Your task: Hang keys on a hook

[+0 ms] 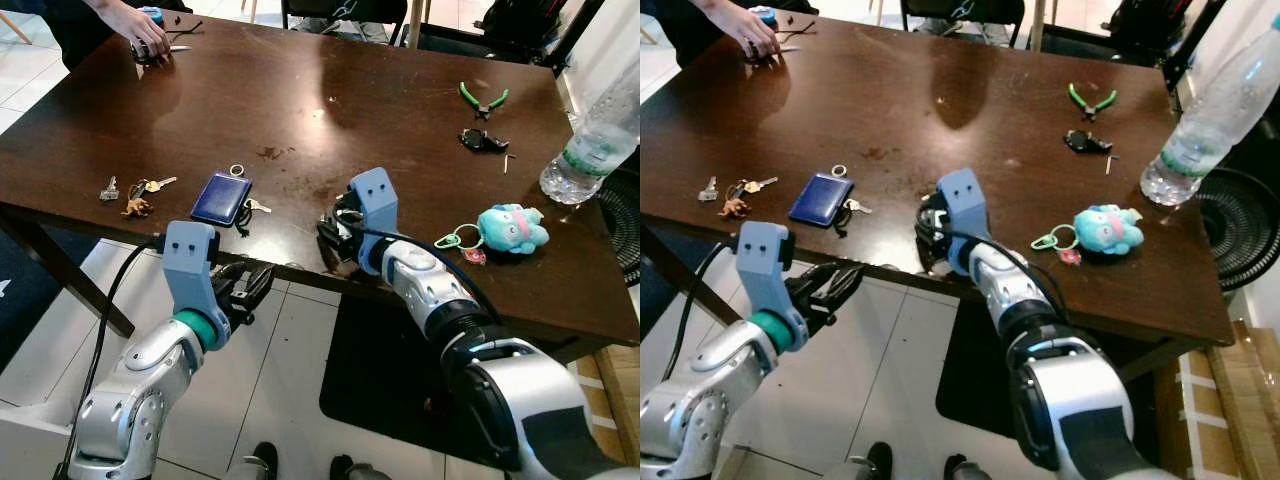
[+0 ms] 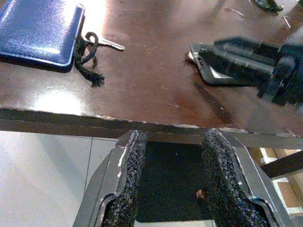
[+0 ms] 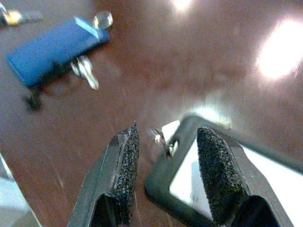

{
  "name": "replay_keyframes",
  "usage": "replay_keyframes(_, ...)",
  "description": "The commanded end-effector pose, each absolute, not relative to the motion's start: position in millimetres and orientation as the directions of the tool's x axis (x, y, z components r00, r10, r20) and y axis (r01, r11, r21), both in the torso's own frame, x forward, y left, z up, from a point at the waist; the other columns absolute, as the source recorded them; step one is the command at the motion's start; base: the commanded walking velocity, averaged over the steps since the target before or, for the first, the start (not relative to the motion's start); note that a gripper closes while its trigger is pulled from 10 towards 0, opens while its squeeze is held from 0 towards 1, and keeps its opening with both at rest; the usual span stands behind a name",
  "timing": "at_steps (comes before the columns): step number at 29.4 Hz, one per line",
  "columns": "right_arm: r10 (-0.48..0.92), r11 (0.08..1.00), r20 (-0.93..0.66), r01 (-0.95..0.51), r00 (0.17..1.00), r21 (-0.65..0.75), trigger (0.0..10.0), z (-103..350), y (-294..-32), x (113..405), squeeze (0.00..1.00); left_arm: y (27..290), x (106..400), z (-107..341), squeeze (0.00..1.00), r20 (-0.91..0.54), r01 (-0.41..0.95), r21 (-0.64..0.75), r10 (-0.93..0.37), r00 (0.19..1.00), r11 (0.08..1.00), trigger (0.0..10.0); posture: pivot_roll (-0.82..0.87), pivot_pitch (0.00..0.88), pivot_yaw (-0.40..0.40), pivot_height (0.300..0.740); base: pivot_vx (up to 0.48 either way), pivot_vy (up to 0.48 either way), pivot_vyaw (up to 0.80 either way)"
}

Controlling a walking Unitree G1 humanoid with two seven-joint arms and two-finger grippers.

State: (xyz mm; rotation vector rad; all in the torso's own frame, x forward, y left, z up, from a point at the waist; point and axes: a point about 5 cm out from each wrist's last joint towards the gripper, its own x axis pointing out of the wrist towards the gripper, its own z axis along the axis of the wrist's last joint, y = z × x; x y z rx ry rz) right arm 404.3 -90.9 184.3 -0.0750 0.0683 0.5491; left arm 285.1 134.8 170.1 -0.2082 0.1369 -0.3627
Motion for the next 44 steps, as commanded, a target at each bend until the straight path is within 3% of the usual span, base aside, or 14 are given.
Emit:
replay_keyframes(1,0.546,0.837,0.002,-0.546,0.837,-0.034,10.0,191,-90,402,0.0,138,287,162,0.0,-0.122,0.323,-0.227,-0.356,0.926,0.919,10.0,0.03,0.159,0.066,0.74,0.0,0.0,0.0)
replay_keyframes(4,0.546,0.837,0.002,-0.546,0.837,-0.034,10.0,191,-90,402,0.0,138,287,162,0.0,-0.122,0.323,-0.227,-0.356,0.926,0.919,10.0,0.03,0.159,0.066,0.74,0.0,0.0,0.0)
replay_keyframes(7,0.5,0.865,0.209,-0.496,0.84,-0.076,10.0,193,-101,386,0.0,142,292,157,0.0,-0.115,0.312,-0.195,-0.338,0.934,0.93,10.0,0.01,0.128,0.077,0.74,0.0,0.0,0.0)
replay_keyframes(12,0.401,0.916,0.322,-0.386,0.858,-0.112,10.0,186,-112,366,0.0,146,295,151,0.0,-0.105,0.299,-0.134,-0.313,0.944,0.945,10.0,-0.01,0.102,0.084,0.74,0.0,0.0,0.0)
replay_keyframes(18,0.328,0.943,0.305,-0.292,0.894,-0.158,10.0,161,-119,355,0.0,150,298,146,0.0,-0.097,0.268,-0.071,-0.274,0.957,0.961,10.0,-0.03,0.069,0.085,0.74,0.0,0.0,0.0)
replay_keyframes(26,0.404,0.914,0.274,-0.369,0.873,-0.169,10.0,147,-107,329,0.0,153,301,139,0.0,-0.08,0.257,-0.024,-0.258,0.963,0.966,10.0,-0.04,0.037,0.093,0.74,0.0,0.0,0.0)
replay_keyframes(44,0.332,0.941,0.288,-0.297,0.898,-0.16,10.0,154,-106,341,0.0,157,310,143,0.0,-0.024,0.215,0.006,-0.215,0.976,0.977,10.0,-0.02,0.039,0.084,0.74,0.0,0.0,0.0)
